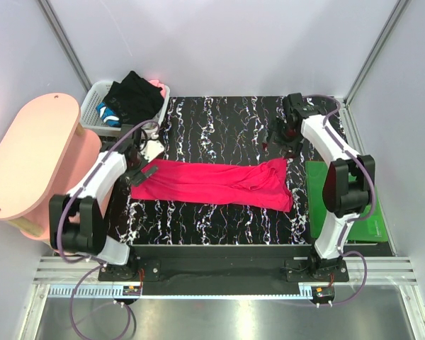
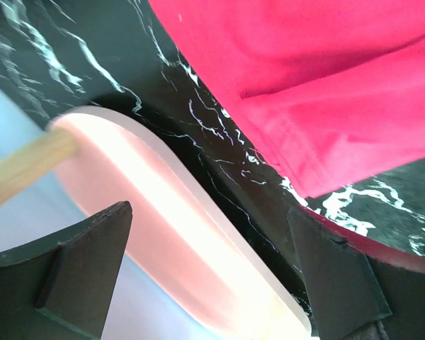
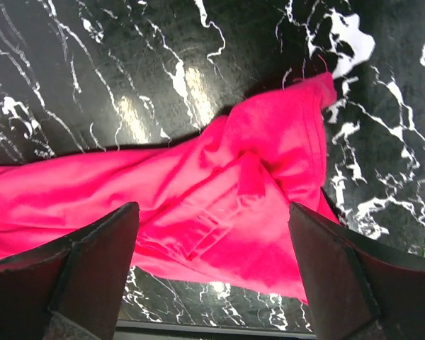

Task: Fold and stack the t-shirts
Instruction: Fold the other side of the tshirt into a rectangle

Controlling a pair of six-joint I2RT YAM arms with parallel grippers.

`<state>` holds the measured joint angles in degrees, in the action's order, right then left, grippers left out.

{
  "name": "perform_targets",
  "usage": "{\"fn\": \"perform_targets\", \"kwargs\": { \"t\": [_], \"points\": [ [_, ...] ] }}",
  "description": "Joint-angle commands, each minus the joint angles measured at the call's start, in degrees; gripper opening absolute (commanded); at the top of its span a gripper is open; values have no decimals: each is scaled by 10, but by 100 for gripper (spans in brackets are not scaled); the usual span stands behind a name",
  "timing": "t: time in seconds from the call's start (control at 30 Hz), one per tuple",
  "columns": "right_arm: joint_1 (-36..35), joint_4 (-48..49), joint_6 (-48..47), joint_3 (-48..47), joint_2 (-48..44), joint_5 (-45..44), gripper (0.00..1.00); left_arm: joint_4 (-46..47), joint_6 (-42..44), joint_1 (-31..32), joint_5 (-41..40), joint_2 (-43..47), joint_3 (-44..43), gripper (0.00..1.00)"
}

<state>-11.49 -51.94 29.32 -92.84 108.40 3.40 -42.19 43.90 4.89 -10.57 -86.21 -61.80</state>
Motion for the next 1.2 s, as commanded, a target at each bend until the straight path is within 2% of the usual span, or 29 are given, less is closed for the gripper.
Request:
{"fn": "perform_targets", "kwargs": {
  "t": [0.0, 0.1, 0.23, 0.33, 0.5, 0.63, 0.73, 0.8, 1.17],
  "points": [
    [-13, -12, 0, 52, -95, 3, 90, -24, -16, 36, 19, 55, 21, 99],
    [-46, 20, 20, 128, -155, 45, 85, -32, -32, 60, 48, 55, 25, 99],
    [-104, 60, 50, 195, -173, 64, 79, -26, -51, 86, 53, 5, 13, 99],
    [-129, 80, 68, 216, -159, 74, 76, -18, -62, 94, 57, -44, -12, 99],
    [-150, 97, 80, 221, -137, 79, 70, 17, -69, 92, 19, -113, -22, 99],
    [-151, 107, 79, 226, -116, 73, 64, 39, -72, 85, 18, -130, -10, 99],
    [-151, 118, 80, 224, -101, 76, 49, 49, -71, 79, 13, -137, -3, 99],
    [-151, 125, 82, 223, -92, 83, 43, 52, -70, 77, 8, -138, 0, 99],
    [-151, 142, 88, 229, -62, 93, 46, 62, -67, 64, 11, -127, 16, 99]
  ]
}}
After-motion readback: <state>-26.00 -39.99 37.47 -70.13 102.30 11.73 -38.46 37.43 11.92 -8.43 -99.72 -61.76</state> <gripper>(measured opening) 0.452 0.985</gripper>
